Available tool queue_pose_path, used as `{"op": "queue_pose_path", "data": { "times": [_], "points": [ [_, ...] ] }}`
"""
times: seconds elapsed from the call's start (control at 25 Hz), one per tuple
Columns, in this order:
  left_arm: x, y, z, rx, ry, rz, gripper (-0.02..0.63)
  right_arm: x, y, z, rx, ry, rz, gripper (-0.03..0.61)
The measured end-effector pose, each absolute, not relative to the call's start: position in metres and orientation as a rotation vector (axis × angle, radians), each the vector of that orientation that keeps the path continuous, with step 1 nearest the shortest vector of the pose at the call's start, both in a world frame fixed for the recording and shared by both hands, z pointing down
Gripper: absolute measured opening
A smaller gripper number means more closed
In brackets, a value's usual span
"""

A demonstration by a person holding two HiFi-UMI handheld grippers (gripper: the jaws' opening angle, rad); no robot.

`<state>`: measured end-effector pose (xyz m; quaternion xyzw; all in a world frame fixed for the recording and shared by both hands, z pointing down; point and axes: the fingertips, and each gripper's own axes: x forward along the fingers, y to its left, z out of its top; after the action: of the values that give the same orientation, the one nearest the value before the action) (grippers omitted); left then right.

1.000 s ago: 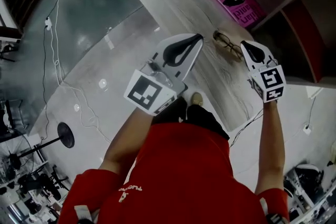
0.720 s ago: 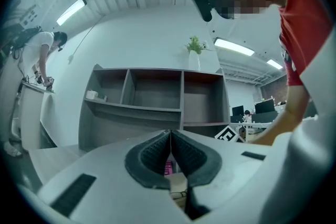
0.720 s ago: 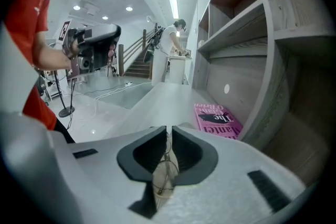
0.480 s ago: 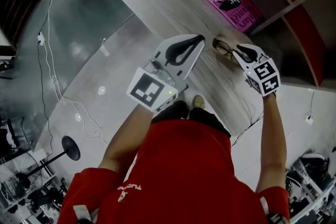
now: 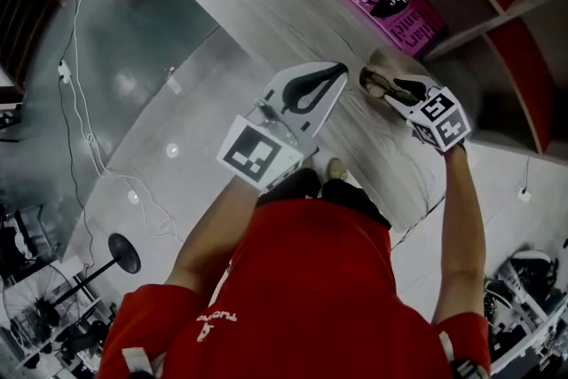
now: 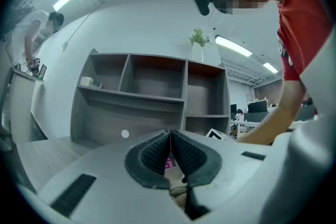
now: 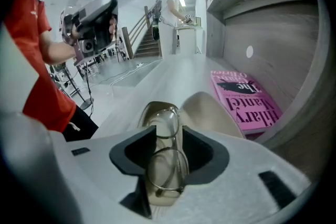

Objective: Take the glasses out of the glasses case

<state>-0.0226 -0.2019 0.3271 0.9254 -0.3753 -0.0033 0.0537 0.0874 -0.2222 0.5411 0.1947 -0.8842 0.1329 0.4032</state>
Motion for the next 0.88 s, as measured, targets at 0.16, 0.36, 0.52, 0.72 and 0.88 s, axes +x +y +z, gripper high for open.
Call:
{"op": "queue_pose_path", "data": {
  "times": [0.16,0.36,0.52,0.72,0.88],
  "points": [
    [-0.025,-0.208,0.332,2.799,-1.137,0.001,0.012,0.089,-0.215,0.557,0.4,-2.165,0.364,0.16],
    [-0.027,-0.211,0.336,2.791,-1.137,0.012,0.012,0.088,-0.212,0.563,0.381,-2.126,0.344,0.153],
    [-0.024,-0.208,0.338,2.789,-1.128,0.021,0.012,0.089,-0.207,0.562,0.362,-2.097,0.278,0.11],
    [-0.025,-0.206,0.342,2.785,-1.118,0.028,0.012,0.08,-0.203,0.556,0.374,-2.109,0.255,0.054],
    [-0.024,-0.203,0.345,2.787,-1.109,0.03,0.012,0.079,-0.202,0.551,0.391,-2.125,0.219,0.028]
  ]
}}
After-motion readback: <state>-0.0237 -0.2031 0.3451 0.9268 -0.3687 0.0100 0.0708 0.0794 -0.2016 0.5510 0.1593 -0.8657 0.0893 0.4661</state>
